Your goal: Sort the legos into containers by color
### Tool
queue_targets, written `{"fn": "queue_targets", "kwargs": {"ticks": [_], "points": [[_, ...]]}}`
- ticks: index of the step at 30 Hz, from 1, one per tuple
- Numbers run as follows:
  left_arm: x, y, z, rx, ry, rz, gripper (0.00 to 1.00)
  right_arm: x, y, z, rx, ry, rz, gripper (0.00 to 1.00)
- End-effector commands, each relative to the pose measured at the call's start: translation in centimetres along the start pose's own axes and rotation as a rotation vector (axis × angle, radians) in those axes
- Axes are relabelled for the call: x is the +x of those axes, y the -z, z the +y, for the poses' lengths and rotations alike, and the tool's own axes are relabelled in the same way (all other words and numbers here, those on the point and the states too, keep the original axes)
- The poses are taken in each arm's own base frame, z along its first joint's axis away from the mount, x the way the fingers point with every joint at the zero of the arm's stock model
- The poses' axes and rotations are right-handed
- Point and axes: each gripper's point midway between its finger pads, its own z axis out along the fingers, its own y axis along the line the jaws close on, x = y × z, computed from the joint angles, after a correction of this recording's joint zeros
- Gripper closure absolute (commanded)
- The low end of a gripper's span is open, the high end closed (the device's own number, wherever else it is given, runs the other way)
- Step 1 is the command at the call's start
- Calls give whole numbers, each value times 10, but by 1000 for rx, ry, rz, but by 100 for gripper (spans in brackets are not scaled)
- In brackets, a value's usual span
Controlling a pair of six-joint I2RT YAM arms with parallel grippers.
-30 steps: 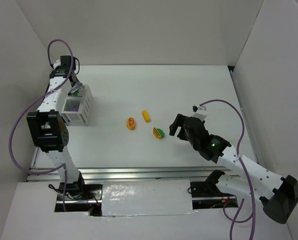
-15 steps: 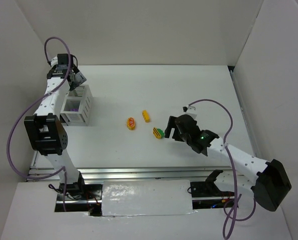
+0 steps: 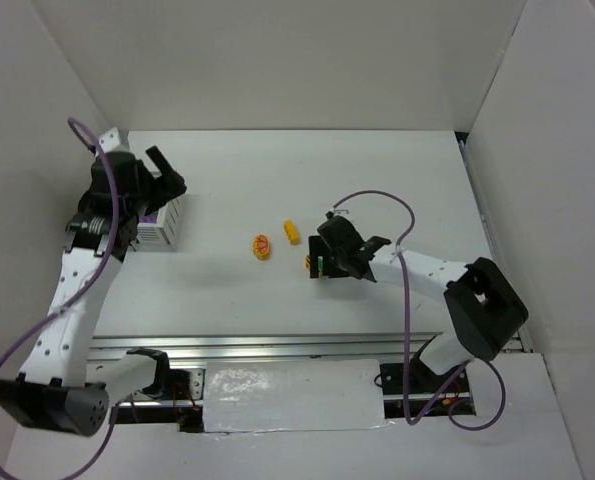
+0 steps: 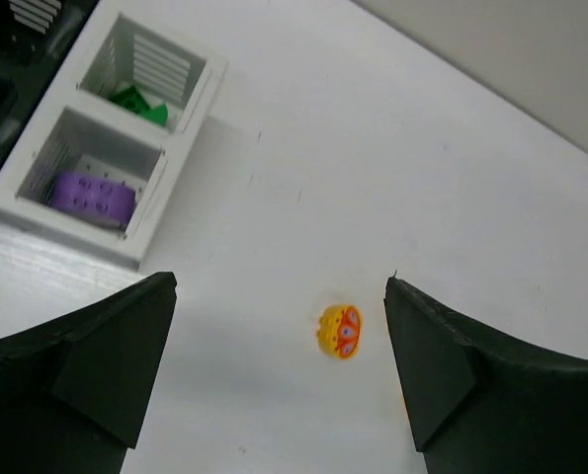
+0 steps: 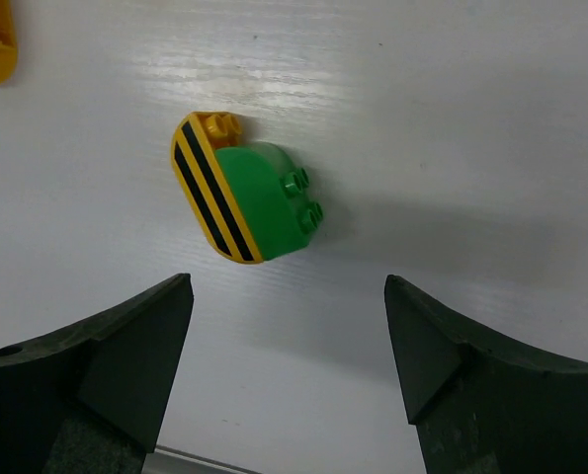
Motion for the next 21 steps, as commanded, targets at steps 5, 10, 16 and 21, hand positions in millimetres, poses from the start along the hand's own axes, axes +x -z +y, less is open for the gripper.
{"fn": "queue_targets", "kwargs": {"ticks": [5,10,16,21], "points": [[71,31,6,181,-59,134,0,-32,-21,30,-55,120,-14,14],[93,40,11,229,-93,169,0,-27,-38,40,-83,148,27,25],[117,35,15,252,-88,227,0,-14,-46,33,-47,121,43,50],[146,26,3,347,-46,304,0,-11,-39,41,-68,138,4,72]]}}
